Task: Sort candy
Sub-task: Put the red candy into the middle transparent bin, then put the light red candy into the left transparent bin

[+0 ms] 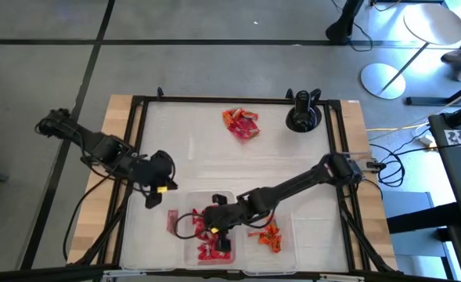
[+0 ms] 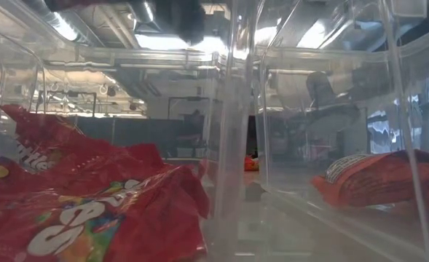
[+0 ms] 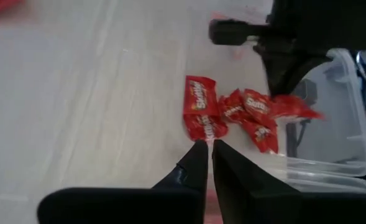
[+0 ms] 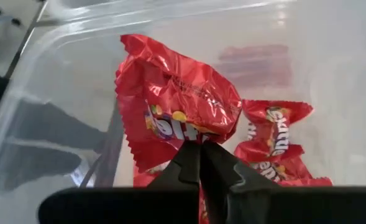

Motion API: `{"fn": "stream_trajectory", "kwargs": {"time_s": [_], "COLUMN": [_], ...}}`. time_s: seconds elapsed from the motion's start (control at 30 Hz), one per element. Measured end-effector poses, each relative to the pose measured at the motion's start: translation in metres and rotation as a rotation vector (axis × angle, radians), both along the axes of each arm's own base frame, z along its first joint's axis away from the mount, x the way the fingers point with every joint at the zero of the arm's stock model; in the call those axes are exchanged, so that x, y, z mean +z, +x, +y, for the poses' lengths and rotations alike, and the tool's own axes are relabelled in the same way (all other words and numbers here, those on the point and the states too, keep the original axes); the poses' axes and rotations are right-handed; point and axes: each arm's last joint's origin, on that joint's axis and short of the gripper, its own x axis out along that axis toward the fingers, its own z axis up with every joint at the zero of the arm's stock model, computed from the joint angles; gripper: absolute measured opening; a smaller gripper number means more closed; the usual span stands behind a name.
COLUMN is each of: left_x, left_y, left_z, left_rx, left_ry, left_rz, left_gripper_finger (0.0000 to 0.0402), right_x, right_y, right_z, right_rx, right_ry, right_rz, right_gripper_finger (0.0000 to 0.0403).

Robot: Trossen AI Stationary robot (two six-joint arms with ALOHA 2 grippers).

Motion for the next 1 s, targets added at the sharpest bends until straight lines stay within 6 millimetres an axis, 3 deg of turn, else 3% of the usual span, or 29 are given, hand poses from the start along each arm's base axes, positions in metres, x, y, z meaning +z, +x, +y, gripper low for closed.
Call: {"fn": "stream_trajectory", "kwargs": {"time_s": [0.33,0.63,1.0], "left_x": [-0.002,-0.012,-0.012], "left_y": [-0.001,0.009,0.015], "left_z": [-0.018,-0.029,-0.033], "left_rx": [0.008,-0.011,-0.017], "left_ry": [-0.033,-0.009,-0.020], "left_rz": [-0.010,0.023,-0.005], "left_gripper_finger": [0.0001,0.0003,0.0003], "right_x": [-0.020,-0.029,-0.029], "right_y": [0.016,0.014,0.013], "right_z": [0.006,0.006,0.007], "right_rx": [-0.033,-0.010,0.010], "right_ry": [-0.004,-0.037,-0.013], "right_rz": [0.057,0.110,0.127], "right_gripper_finger": [0.0002,0.0008,0.0150]}}
